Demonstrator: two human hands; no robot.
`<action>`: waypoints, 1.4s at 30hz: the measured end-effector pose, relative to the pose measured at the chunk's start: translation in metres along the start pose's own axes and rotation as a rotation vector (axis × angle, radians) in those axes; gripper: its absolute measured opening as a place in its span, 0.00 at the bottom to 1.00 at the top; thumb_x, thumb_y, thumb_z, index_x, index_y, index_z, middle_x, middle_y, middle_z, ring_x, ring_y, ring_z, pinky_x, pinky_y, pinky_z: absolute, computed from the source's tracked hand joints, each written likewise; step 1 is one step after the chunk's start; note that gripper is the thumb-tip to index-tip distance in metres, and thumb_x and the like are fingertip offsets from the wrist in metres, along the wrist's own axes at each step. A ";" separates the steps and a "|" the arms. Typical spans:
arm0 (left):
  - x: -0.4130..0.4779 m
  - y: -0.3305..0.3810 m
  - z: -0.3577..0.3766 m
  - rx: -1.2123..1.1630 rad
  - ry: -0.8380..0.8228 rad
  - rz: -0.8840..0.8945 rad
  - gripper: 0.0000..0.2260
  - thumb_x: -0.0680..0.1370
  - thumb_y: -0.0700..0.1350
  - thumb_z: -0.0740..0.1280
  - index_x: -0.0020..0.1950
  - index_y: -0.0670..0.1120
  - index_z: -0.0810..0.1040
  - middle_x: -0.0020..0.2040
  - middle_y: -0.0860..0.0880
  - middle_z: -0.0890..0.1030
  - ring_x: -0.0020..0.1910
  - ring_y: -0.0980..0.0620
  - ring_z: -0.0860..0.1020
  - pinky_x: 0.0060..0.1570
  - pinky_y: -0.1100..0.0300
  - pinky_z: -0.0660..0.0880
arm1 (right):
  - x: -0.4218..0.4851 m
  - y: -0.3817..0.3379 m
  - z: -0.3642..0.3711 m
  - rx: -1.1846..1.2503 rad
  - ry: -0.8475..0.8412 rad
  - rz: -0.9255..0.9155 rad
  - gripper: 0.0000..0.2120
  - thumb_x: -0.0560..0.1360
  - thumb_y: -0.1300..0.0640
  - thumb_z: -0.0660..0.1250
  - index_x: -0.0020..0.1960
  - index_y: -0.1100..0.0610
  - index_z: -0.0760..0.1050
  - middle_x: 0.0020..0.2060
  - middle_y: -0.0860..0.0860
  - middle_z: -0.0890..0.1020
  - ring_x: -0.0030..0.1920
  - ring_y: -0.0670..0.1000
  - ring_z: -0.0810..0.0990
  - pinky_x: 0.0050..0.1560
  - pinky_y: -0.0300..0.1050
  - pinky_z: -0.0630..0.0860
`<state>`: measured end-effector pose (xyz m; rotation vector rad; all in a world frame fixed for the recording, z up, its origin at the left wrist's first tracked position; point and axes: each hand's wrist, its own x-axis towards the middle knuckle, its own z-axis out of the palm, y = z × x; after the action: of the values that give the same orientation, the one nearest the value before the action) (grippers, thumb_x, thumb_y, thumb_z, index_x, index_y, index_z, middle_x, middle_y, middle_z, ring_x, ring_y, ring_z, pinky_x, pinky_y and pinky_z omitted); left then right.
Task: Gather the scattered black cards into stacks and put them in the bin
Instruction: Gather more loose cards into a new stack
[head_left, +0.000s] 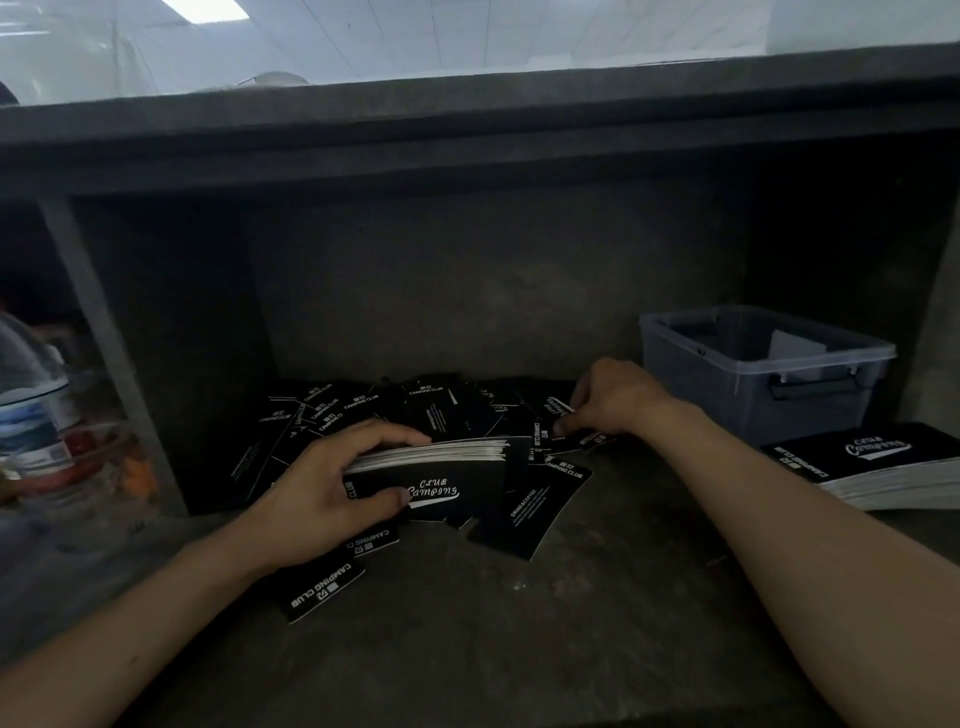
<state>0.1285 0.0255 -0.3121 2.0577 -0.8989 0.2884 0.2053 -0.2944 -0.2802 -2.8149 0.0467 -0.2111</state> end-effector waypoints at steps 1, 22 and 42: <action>0.000 0.000 0.000 -0.004 -0.004 0.000 0.20 0.75 0.33 0.74 0.64 0.48 0.79 0.57 0.48 0.83 0.56 0.51 0.82 0.58 0.57 0.79 | 0.001 0.001 -0.002 0.042 0.011 0.031 0.25 0.63 0.43 0.79 0.53 0.55 0.80 0.48 0.50 0.81 0.49 0.50 0.79 0.49 0.42 0.75; 0.002 -0.002 -0.001 0.084 0.026 0.035 0.20 0.72 0.32 0.76 0.60 0.48 0.80 0.66 0.53 0.76 0.65 0.57 0.77 0.62 0.67 0.73 | -0.022 -0.057 -0.009 1.613 -0.317 -0.121 0.28 0.71 0.78 0.62 0.60 0.50 0.75 0.46 0.54 0.83 0.44 0.54 0.84 0.44 0.55 0.83; 0.000 0.003 -0.001 0.023 -0.017 0.011 0.18 0.73 0.45 0.74 0.61 0.58 0.77 0.55 0.50 0.84 0.52 0.52 0.84 0.53 0.61 0.80 | -0.018 -0.027 -0.010 0.596 -0.163 -0.316 0.15 0.77 0.65 0.65 0.61 0.55 0.79 0.56 0.50 0.83 0.57 0.49 0.81 0.50 0.33 0.75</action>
<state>0.1269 0.0255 -0.3096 2.0801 -0.9212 0.2887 0.1866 -0.2708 -0.2646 -2.2193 -0.4282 -0.0498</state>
